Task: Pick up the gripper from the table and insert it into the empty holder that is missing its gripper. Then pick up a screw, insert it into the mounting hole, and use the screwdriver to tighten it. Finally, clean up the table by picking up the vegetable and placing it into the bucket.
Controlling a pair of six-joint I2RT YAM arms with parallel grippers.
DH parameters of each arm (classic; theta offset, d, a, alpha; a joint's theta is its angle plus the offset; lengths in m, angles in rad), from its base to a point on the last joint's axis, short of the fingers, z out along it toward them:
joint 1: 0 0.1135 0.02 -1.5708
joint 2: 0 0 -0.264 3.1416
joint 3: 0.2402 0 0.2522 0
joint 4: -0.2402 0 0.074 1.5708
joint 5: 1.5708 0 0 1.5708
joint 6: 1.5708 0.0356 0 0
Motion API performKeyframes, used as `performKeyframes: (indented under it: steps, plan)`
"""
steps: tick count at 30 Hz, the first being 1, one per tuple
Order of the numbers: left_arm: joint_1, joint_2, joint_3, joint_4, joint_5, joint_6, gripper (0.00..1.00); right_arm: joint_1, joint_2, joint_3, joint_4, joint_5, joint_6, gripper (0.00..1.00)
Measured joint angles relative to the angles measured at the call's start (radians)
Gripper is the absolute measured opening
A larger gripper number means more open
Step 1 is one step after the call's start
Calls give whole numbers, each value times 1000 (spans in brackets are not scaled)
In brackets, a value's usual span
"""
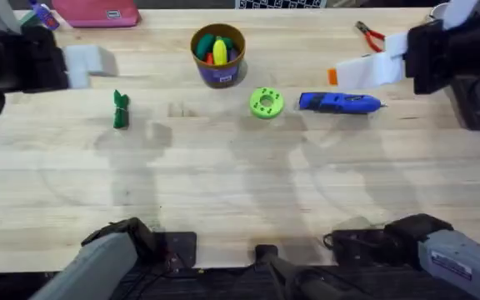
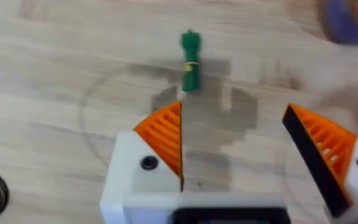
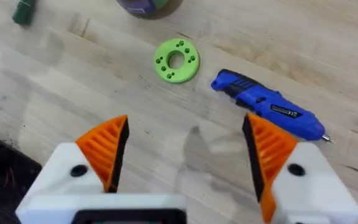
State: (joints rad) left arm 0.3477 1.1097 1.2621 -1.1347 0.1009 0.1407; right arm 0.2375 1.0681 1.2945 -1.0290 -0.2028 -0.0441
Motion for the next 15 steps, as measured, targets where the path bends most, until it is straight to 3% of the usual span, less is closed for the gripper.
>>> performKeyframes:
  steps: [4,7,15]
  plan:
    - [113,165,0,63,0,-3,985,0,-6,0,-20,0,0,993]
    - [150,300,1,97,0,0,985,0,-6,-2,-22,0,0,993]
    - [107,636,69,111,-13,35,985,0,-6,-2,-22,0,0,993]
